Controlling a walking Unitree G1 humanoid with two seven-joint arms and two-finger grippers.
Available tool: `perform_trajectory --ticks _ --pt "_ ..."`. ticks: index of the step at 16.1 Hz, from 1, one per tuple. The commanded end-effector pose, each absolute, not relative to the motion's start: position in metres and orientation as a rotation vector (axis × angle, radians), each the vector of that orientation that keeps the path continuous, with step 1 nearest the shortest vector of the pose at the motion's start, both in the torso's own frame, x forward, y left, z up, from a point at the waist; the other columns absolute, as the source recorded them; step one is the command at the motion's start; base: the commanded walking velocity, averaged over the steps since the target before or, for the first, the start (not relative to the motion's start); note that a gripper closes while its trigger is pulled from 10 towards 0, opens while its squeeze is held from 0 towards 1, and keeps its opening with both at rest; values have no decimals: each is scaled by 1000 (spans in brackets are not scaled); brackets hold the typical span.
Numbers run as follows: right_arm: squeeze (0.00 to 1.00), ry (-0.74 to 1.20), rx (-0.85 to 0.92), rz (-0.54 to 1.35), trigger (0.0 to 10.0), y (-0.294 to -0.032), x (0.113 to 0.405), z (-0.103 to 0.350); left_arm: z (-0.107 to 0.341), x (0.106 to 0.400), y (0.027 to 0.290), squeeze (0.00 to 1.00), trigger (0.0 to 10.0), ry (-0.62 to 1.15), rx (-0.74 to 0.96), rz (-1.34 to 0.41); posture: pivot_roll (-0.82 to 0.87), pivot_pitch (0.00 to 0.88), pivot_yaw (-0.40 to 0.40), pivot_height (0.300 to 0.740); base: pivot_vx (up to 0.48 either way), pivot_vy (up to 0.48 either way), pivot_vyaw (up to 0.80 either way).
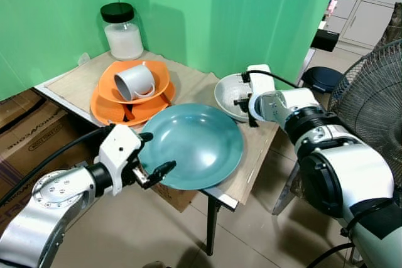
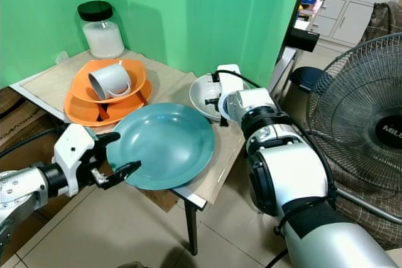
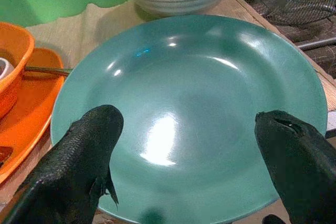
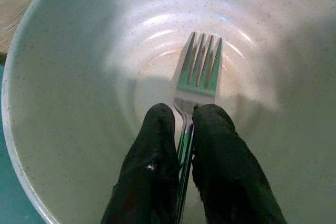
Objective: Setting the table
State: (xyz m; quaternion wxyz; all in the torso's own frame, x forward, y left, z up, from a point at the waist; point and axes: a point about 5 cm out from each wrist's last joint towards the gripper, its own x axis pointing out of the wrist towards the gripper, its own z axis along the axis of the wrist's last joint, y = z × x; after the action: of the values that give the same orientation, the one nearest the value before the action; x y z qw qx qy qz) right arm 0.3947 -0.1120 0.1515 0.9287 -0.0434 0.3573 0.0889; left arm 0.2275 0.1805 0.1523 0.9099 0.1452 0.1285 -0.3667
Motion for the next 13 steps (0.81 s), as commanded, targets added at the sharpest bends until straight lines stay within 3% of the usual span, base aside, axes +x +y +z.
perform_trajectory --ticks 1,13 --pt "0 724 -99 187 0 -111 396 156 156 229 180 0 10000 255 320 -770 76 0 -8 740 0 0 0" --pt "0 615 -16 221 0 -117 408 191 157 235 178 0 10000 242 328 -775 66 0 10 740 0 0 0"
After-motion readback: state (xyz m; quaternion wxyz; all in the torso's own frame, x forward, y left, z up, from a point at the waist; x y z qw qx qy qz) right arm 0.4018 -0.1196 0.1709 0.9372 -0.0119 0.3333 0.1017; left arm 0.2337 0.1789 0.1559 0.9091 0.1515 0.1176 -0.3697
